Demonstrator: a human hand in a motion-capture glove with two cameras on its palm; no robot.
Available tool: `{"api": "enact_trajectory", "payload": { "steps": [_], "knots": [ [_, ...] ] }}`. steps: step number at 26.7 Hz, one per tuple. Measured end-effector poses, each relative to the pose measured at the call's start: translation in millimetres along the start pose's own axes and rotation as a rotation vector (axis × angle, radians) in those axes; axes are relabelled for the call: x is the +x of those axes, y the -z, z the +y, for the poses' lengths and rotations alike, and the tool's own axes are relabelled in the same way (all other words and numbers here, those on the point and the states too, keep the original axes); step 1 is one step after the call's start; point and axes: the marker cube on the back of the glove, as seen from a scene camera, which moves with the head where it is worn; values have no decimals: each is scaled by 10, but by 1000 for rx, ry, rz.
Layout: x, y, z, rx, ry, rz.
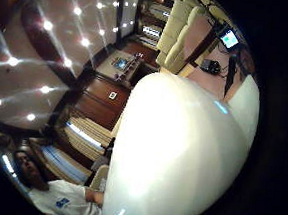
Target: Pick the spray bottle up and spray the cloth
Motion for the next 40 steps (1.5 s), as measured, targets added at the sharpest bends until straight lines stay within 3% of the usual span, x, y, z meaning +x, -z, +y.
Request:
{"api": "enact_trajectory", "payload": {
  "steps": [3,9,14,22,40],
  "knots": [
    [-347,247,55,-10,-85,61],
    [-991,593,-35,-73,205,303],
    [-1316,543,-49,-162,300,516],
    [-1463,-56,89,-398,424,757],
    [-1048,-1634,725,-795,472,1144]
  ]
}}
